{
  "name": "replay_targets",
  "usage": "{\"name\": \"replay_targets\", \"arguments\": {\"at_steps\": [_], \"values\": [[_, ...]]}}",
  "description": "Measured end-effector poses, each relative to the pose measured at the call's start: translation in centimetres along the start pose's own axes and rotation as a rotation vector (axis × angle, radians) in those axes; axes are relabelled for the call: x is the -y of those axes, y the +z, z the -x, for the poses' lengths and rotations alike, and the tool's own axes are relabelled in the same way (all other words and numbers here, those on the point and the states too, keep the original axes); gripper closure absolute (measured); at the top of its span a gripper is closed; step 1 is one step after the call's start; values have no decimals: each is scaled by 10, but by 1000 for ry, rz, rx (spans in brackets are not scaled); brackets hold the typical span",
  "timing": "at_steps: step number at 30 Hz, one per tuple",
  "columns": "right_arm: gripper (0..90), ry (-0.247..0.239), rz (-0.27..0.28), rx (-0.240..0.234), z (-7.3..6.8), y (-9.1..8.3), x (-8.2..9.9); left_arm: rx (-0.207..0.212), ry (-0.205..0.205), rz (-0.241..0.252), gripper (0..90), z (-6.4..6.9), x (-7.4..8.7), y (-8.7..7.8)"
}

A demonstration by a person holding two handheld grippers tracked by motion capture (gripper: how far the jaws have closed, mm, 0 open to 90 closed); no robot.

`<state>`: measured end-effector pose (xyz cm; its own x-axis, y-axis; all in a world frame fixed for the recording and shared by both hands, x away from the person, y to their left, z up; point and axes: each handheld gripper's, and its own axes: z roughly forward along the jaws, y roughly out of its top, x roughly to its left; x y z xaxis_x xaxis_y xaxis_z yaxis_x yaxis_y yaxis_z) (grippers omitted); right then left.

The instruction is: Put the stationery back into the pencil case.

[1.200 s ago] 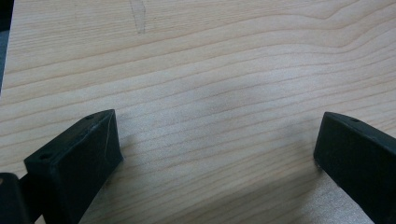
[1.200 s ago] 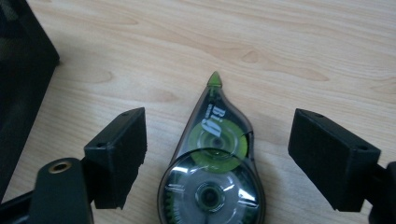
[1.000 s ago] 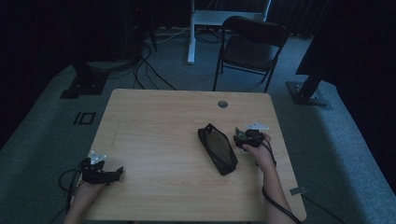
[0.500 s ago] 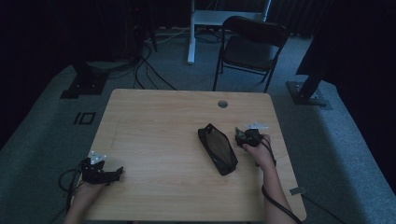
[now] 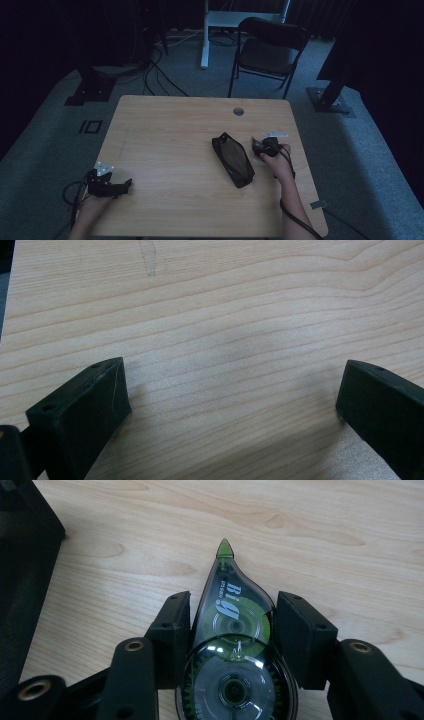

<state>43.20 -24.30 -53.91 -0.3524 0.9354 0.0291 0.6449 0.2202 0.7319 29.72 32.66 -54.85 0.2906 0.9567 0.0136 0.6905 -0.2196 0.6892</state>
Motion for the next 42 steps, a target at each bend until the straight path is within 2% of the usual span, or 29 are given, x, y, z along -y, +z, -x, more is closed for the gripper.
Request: {"name": "replay_targets", "arguments": {"at_steps": [6,13,19,20,24,27,32,42], "values": [[496,2,-2,17,3,-10,-4,0,0,0,7,0,0,0],[497,5,14,39,0,-26,-11,0,0,0,7,0,0,0],[498,33,37,22,-5,-38,-18,0,0,0,7,0,0,0],[498,26,38,19,-7,-39,-20,0,0,0,7,0,0,0],[499,6,58,11,-17,-50,-27,0,0,0,7,0,0,0],[499,11,73,-11,-23,-56,-33,0,0,0,7,0,0,0],[499,19,94,-23,-34,-65,-40,0,0,0,7,0,0,0],[500,2,99,-52,-56,-78,-51,0,0,0,7,0,0,0]]}}
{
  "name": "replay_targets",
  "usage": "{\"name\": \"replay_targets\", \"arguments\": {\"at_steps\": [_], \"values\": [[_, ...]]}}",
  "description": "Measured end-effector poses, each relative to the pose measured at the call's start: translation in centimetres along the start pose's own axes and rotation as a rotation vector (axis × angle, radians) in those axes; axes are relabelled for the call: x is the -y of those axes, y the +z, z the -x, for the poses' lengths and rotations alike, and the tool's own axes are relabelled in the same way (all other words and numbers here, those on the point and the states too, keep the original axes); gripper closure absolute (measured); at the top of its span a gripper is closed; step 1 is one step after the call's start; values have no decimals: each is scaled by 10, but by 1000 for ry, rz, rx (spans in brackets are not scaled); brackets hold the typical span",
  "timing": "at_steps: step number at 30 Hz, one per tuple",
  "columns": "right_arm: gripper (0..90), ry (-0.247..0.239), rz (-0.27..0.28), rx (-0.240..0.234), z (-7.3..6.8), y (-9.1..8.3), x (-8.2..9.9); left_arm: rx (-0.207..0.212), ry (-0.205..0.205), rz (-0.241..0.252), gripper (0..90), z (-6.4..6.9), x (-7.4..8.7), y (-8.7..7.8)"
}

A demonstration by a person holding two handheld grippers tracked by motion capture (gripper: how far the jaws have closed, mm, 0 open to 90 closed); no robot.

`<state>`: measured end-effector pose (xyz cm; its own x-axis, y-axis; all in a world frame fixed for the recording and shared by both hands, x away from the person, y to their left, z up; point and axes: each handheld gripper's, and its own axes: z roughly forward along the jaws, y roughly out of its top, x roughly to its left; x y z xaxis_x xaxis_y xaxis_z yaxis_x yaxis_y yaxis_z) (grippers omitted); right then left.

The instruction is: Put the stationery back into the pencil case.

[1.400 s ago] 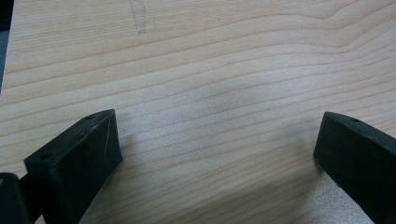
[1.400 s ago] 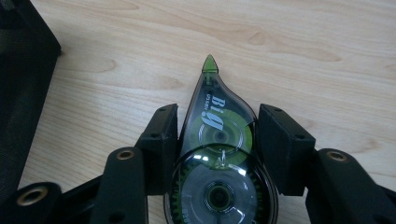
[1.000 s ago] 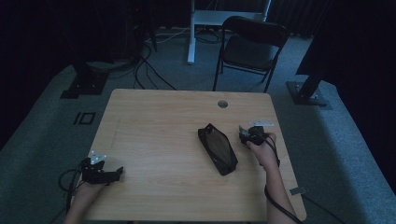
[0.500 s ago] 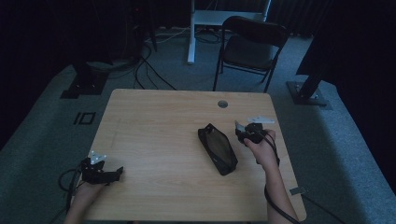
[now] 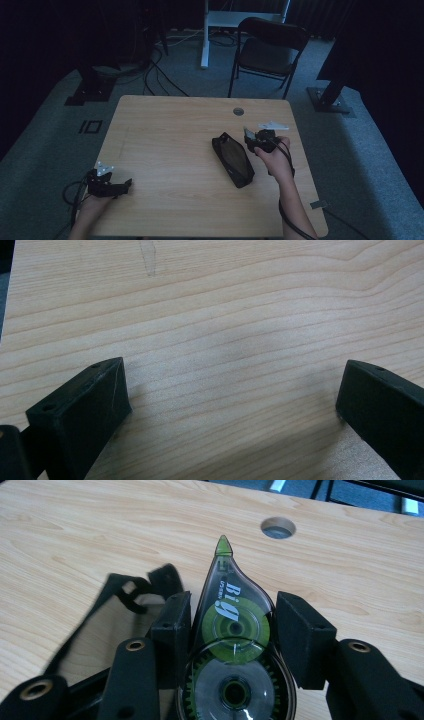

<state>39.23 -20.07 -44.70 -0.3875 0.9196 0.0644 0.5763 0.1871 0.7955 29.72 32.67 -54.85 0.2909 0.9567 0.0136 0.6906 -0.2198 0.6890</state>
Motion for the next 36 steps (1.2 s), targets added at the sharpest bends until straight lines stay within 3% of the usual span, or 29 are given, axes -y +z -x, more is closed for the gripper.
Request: {"name": "replay_targets", "arguments": {"at_steps": [15,36], "values": [[500,-22,-26,-69,-29,4,-4,0,0,0,7,0,0,0],[501,-55,-99,-101,-48,21,3,0,0,0,7,0,0,0]]}}
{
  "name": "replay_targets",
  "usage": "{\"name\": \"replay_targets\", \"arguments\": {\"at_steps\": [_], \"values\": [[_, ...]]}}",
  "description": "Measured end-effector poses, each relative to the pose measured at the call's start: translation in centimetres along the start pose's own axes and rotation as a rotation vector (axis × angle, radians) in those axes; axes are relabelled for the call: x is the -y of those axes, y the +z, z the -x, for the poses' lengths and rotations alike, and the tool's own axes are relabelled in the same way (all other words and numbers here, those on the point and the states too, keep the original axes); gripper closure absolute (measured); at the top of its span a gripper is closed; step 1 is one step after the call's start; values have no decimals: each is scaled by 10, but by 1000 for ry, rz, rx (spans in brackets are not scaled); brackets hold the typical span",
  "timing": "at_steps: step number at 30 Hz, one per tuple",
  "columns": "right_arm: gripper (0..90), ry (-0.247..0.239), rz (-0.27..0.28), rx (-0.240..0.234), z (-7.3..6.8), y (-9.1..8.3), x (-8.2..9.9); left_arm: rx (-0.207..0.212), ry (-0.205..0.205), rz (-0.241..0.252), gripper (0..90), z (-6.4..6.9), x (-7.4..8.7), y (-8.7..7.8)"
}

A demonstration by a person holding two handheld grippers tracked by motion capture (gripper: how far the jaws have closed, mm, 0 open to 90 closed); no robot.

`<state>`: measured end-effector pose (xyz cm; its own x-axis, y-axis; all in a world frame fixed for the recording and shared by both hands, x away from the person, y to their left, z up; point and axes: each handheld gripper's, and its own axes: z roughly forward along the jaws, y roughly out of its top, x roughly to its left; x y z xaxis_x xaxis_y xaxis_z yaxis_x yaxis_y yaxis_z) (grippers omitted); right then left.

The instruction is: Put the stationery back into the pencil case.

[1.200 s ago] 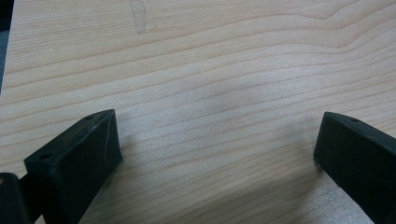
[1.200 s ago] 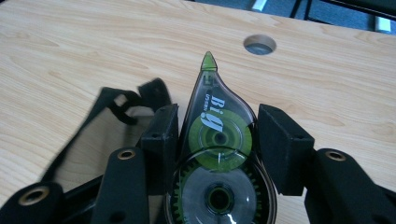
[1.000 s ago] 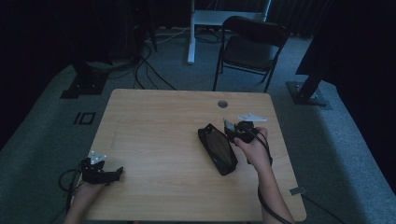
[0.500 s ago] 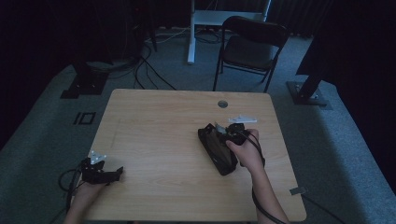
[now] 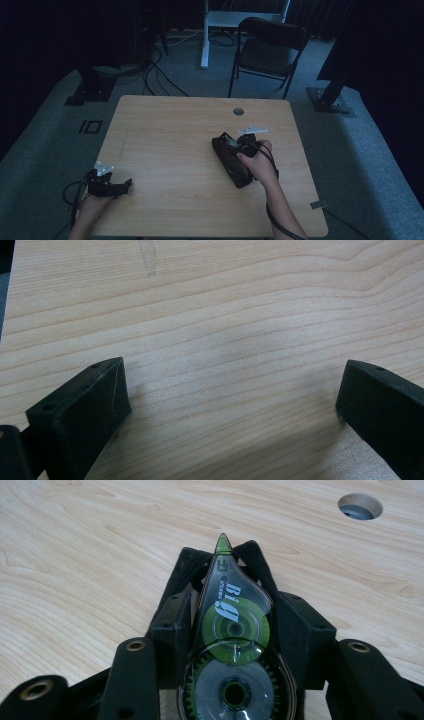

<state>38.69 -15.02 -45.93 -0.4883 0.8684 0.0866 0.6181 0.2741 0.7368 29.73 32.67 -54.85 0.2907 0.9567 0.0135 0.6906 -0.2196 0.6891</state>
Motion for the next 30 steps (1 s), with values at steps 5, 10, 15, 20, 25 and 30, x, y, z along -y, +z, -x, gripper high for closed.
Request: {"name": "replay_targets", "arguments": {"at_steps": [5,10,15,20,25,30], "values": [[502,-3,-29,2,-3,7,-1,0,0,0,7,0,0,0],[502,-3,-65,3,-6,16,1,0,0,0,7,0,0,0],[502,-2,-93,11,-7,23,3,0,0,0,7,0,0,0],[502,-2,-120,32,-7,29,4,0,0,0,7,0,0,0],[502,23,-146,51,-5,35,3,0,1,0,7,0,0,0],[502,27,-169,53,-8,41,3,0,0,0,7,0,0,0]]}}
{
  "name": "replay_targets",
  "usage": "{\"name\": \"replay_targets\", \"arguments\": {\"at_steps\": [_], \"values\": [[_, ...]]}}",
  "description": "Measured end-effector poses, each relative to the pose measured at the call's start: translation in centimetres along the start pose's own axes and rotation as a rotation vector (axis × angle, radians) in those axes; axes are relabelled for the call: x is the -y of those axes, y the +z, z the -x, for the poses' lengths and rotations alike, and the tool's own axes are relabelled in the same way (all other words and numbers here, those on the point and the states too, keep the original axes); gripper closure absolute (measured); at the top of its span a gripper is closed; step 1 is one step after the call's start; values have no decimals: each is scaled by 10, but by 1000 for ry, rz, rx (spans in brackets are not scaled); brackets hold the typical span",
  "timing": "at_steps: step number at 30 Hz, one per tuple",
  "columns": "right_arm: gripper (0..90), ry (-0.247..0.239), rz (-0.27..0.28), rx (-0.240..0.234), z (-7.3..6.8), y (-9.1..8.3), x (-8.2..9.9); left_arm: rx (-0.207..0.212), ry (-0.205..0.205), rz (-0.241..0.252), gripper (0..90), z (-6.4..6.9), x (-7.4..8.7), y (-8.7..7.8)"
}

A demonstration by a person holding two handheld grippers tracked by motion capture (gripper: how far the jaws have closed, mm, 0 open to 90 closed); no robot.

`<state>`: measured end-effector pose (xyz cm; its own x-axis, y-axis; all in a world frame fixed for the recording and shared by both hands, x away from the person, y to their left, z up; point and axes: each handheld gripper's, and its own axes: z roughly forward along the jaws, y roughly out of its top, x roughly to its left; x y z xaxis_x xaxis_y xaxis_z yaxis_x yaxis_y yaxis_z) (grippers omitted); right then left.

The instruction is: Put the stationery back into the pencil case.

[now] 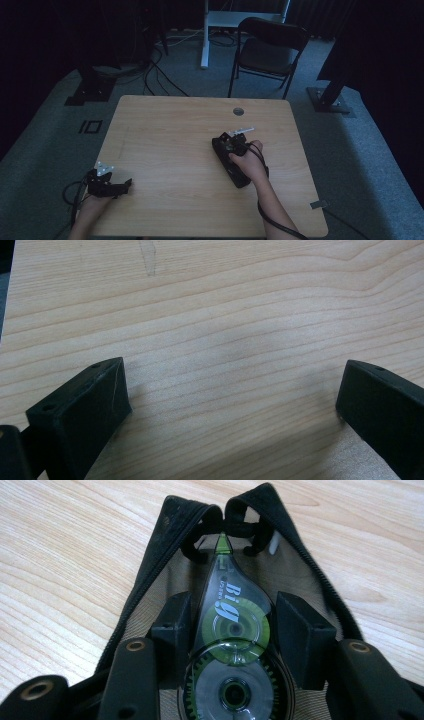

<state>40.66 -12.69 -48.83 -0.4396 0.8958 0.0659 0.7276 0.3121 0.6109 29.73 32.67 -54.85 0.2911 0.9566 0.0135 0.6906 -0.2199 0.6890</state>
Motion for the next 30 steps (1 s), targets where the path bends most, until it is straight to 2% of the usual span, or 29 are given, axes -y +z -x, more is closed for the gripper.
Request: {"name": "replay_targets", "arguments": {"at_steps": [7,30], "values": [[502,6,-35,18,1,7,-1,0,0,0,7,0,0,0],[497,18,-71,-7,2,9,-1,0,0,0,7,0,0,0]]}}
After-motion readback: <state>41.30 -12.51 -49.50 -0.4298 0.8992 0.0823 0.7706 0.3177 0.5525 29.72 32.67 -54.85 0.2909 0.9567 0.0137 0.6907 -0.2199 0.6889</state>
